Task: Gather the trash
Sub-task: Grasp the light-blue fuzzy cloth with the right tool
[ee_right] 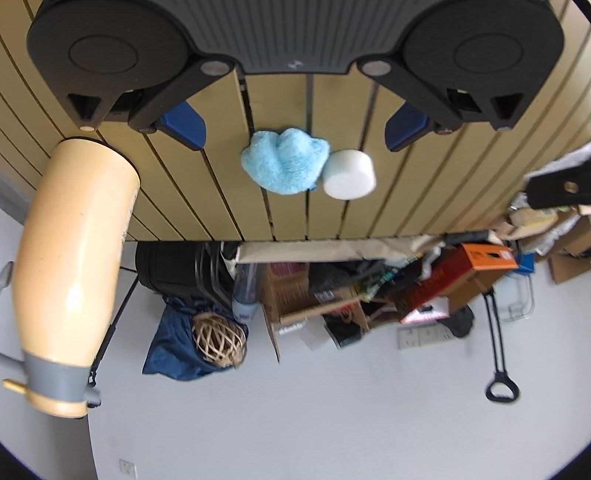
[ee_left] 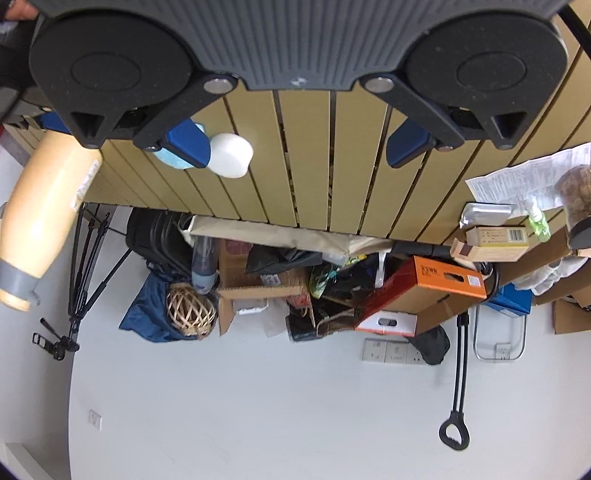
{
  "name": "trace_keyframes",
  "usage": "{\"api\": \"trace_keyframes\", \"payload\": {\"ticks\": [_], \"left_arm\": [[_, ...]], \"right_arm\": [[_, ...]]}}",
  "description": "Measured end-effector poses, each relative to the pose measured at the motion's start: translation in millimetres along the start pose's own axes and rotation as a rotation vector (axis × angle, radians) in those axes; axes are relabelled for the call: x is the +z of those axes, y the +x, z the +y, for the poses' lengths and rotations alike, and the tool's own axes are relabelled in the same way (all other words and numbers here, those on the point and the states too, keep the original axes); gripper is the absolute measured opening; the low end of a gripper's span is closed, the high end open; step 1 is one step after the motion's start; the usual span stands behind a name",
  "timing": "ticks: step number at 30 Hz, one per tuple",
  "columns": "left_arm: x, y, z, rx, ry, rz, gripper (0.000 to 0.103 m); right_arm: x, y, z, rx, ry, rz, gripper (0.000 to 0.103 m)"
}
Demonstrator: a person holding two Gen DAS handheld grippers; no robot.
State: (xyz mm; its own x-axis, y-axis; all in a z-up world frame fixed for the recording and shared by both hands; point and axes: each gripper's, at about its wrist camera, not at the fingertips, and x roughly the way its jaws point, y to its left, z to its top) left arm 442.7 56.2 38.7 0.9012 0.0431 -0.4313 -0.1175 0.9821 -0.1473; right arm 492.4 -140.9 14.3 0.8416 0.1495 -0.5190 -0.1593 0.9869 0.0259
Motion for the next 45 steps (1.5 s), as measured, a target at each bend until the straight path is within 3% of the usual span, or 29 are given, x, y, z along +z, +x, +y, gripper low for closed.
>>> {"api": "trace_keyframes", "payload": {"ticks": [9,15,21,23,33,45], "left_arm": [[-5,48,25,0.011,-0.048,0.069,0.103],[-7,62,36,0.011,-0.074,0.099,0.103],[-9,73,40,0.007,-0.09,0.121,0.103],[-9,76,39,0.01,-0.089,0.125,0.103],[-13,79,30,0.008,-0.066,0.124,0.103],[-19,86,14,0.005,-0.054,0.158,0.103]], "right_arm": [[14,82,8,-0.072,-0.01,0.102,0.103],[15,116,3,-0.082,0.032,0.132,0.102],[14,134,-5,-0.05,0.1,0.145,0.091],[12,136,-6,-0.045,0.1,0.136,0.085],[8,126,-13,0.003,0.117,0.085,0.077],[4,75,-65,0.079,0.286,-0.034,0.076]]}}
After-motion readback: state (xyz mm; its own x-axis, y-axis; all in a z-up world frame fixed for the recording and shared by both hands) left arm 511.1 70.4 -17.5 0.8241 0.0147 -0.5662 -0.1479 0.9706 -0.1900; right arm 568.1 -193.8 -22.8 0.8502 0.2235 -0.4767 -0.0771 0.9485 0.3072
